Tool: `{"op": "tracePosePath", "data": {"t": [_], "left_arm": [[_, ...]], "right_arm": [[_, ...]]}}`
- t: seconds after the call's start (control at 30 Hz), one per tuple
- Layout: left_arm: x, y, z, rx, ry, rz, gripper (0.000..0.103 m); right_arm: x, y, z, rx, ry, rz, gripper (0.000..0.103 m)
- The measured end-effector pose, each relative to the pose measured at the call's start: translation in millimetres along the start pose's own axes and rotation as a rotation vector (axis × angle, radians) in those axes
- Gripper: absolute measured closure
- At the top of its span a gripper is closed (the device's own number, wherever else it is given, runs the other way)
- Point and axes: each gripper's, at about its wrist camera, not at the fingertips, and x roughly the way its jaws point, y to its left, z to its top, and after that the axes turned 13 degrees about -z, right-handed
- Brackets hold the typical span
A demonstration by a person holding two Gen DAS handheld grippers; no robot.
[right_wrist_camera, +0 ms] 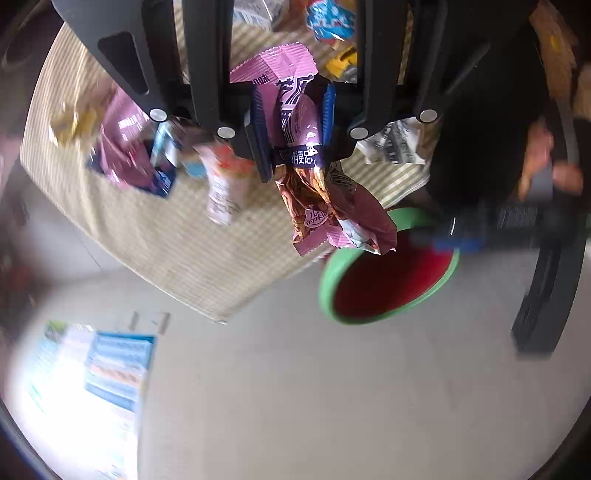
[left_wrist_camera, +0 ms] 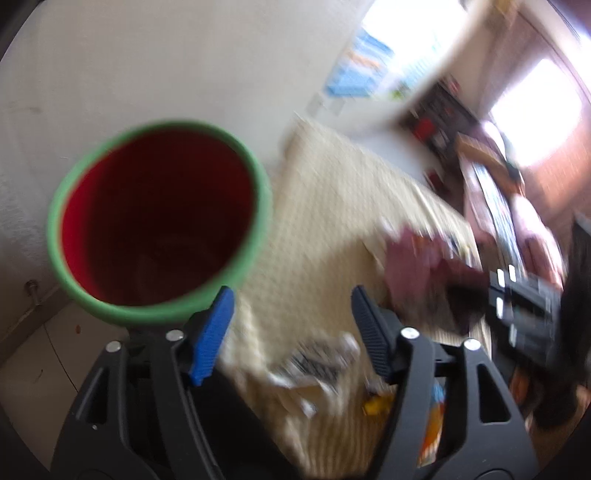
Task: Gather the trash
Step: 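Grasp the pink-purple candy wrapper with the right gripper while the left lifts its paper, then carry the paper wrapper over the bin and open the left gripper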
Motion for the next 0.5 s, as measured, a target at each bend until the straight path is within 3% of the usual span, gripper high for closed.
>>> {"op": "tracePosePath", "data": {"t": [0.13,0.23,0.3,0.37,0.43,0.5], "left_arm": [[39.9,-34.2,-17.0,0.157,0.193,0.039,0.034],[63.6,-40.0,-25.8,0.192,0.300,0.056,0.032],[81.4,-36.0,-31.1,0.196,0.373,0.129,0.032],[87.6,-33.0,-33.5,0.193,0.395,0.152,0.036],[89.9,-31.4,-35.0,0.192,0.404,0.165,0.051],[88.9,-30.2,-35.7,0.194,0.398,0.171,0.054]], "right_arm": [[-9.9,-17.5,-9.6,0.073,-0.010,-0.010,0.079],[-18.3,-24.4,-15.1,0.107,-0.030,-0.005,0.079],[-23.2,-26.5,-18.0,0.129,-0.043,0.006,0.079],[-29.8,-27.6,-23.0,0.145,-0.055,0.018,0.079],[-34.7,-28.5,-27.2,0.163,-0.061,0.033,0.079],[-37.5,-29.0,-30.4,0.178,-0.063,0.048,0.079]]}}
